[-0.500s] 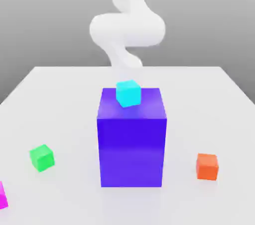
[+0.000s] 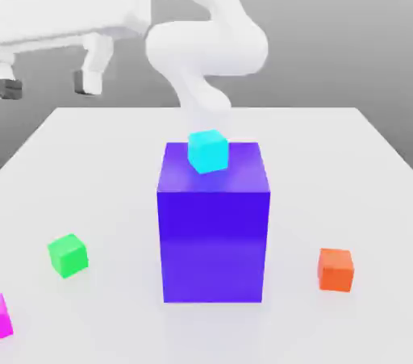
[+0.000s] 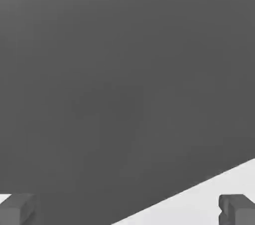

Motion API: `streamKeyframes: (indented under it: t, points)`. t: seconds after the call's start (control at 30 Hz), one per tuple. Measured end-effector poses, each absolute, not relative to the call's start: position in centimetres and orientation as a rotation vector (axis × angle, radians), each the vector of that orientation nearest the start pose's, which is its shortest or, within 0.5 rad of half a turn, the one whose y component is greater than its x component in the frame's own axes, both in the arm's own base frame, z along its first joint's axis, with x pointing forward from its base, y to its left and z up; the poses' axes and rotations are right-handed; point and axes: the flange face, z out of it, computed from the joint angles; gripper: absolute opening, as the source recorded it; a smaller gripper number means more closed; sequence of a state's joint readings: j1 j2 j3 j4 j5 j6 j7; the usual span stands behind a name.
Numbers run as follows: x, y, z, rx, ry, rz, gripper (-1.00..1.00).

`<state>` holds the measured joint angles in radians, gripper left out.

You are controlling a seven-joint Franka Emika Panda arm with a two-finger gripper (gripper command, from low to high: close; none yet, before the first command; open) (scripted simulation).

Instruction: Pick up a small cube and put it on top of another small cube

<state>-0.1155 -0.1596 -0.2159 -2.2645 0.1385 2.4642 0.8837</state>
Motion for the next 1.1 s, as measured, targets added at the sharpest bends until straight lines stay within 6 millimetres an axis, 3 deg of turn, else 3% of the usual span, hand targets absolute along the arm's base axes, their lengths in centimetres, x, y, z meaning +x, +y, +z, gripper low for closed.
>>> streamKeyframes:
  t: [0.17, 0.27, 0.5, 0.63, 0.67, 0.9, 1.03, 1.1]
  points:
    - [49.2, -23.5, 37.7, -2.180, 1.995, -0.297, 0.00]
    - [48.6, -26.1, 32.5, -2.130, 2.115, -0.211, 0.00]
    - [44.2, -32.2, 20.7, -1.983, 2.414, -0.024, 0.00]
    - [43.5, -33.0, 14.6, -1.964, 2.451, -0.003, 0.00]
    - [43.4, -33.0, 13.4, -1.963, 2.453, -0.002, -1.00]
    - [43.4, -33.0, 13.3, -1.962, 2.454, -0.001, -1.00]
    - [43.3, -33.0, 18.3, -1.965, 2.451, -0.002, -1.00]
    - [41.8, -32.7, 20.1, -2.046, 2.400, -0.008, -1.00]
